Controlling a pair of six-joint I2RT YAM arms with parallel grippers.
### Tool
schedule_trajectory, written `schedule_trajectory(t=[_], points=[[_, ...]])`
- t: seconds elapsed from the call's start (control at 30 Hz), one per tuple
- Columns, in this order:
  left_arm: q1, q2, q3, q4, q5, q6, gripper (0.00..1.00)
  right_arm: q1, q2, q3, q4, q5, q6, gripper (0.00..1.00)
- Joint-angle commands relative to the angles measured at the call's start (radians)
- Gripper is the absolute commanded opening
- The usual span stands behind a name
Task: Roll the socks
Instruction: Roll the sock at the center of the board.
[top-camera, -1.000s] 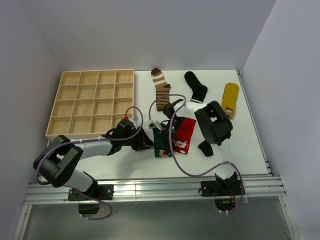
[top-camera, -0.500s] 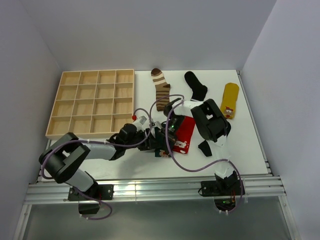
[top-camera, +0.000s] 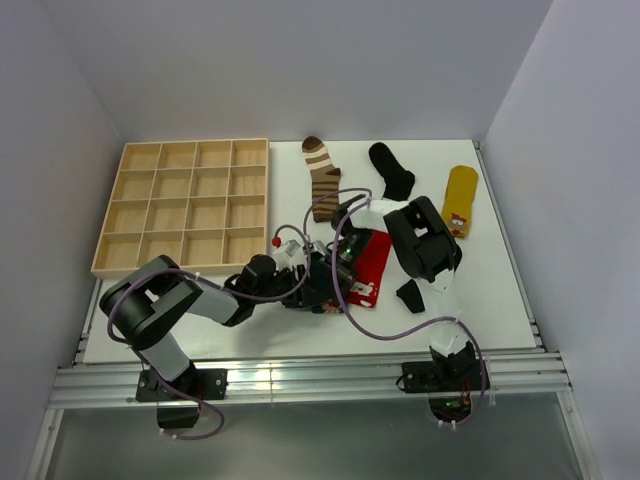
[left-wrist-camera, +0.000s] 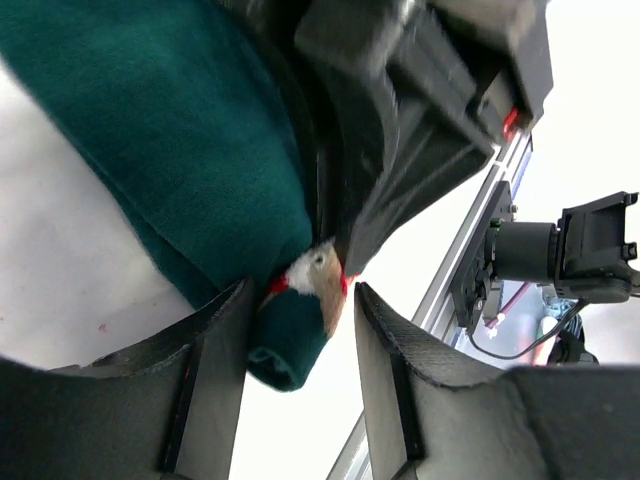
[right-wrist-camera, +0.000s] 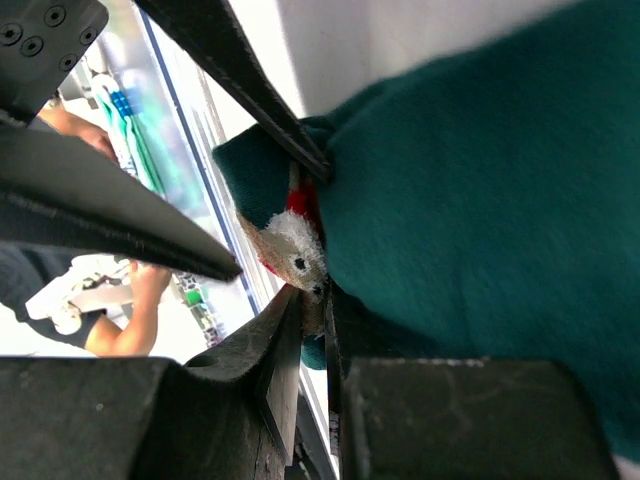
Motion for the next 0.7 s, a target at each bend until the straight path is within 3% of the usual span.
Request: schedule_trajectory(t=[0.0,0.33,0.53,0.57,0.67], points=[[-0.014,0.012,-0.025,0.07,0.037,-0.021,0.49,-0.025,0.03,0.01,0.037,0.041,0.013,0.14],[-0.043,-0.009,-0.01,-0.022,0.014,-0.05,0.42,-0.043,0.03,0.007,0.083,0.064,0.076,0.13],[-0.045,-0.003,-0.001,-0.08,-0.009,-0.085,0.23,-0.043,0.009,-0.003,0.116,0.087,0.102,0.14],[-0.045,-0.005,-0.003,-0.091,-0.018,-0.096,0.13,-0.043,-0.01,-0.014,0.135,0.093,0.113,0.14],[-0.045,-0.002,-0.007,-0.122,-0.027,-0.111,0.0,-0.042,-0.059,-0.04,0.168,0.106,0.122,0.17]])
